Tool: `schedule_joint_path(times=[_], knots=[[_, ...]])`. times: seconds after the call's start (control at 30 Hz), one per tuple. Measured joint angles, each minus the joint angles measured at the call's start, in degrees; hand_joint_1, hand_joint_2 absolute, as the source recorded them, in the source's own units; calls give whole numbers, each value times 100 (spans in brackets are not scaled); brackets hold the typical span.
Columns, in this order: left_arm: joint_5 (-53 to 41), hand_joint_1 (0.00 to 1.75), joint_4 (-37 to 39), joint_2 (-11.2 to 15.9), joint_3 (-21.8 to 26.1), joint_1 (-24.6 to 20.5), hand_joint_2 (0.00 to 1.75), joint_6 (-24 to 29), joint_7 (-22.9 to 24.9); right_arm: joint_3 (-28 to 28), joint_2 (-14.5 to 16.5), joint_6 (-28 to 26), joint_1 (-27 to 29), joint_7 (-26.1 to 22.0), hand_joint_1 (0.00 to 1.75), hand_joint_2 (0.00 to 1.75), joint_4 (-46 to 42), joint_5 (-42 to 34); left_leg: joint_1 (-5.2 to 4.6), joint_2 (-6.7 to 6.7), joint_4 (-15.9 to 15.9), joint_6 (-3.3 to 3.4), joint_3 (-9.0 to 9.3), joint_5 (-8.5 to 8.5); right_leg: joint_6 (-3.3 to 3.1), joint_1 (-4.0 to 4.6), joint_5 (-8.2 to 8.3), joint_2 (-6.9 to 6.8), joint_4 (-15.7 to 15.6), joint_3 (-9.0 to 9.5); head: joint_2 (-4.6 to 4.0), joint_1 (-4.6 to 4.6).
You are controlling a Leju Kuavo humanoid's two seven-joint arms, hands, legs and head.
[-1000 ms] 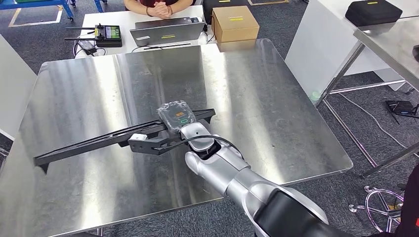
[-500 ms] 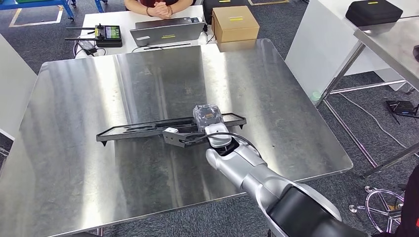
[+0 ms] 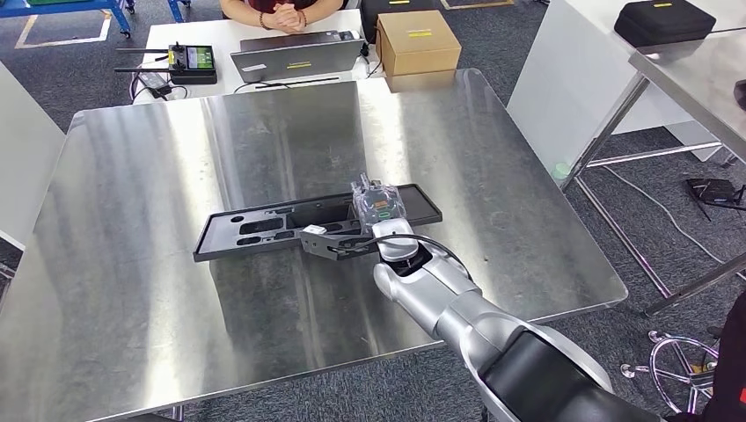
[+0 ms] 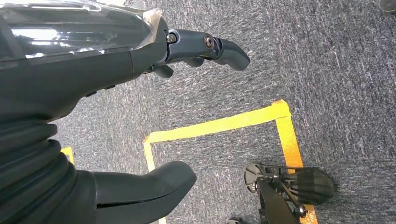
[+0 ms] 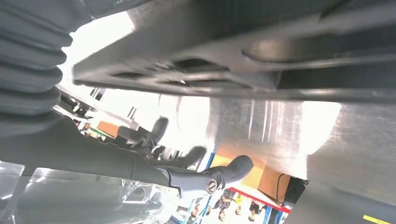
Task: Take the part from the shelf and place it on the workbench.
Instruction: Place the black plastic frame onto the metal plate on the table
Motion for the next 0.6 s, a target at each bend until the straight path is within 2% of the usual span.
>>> schedule_joint_path(times=[0.23, 0.37, 0.6], knots=[[0, 0, 0, -1, 13, 0, 175, 0, 0, -24, 0, 2, 0, 0, 0, 0, 1, 3, 0, 0, 0, 0, 0, 0, 0, 0, 0, 0, 0, 0, 0, 0], [0, 0, 0, -1, 19, -1, 0, 0, 14, -33, 0, -1, 0, 0, 0, 0, 1, 2, -1, 0, 0, 0, 0, 0, 0, 0, 0, 0, 0, 0, 0, 0], [-39, 0, 0, -5, 38, -6, 0, -21, 71, -150, 9, -203, -32, -71, 0, 0, -1, -19, 0, 0, 0, 0, 0, 0, 0, 0, 0, 0, 0, 1, 0, 1]])
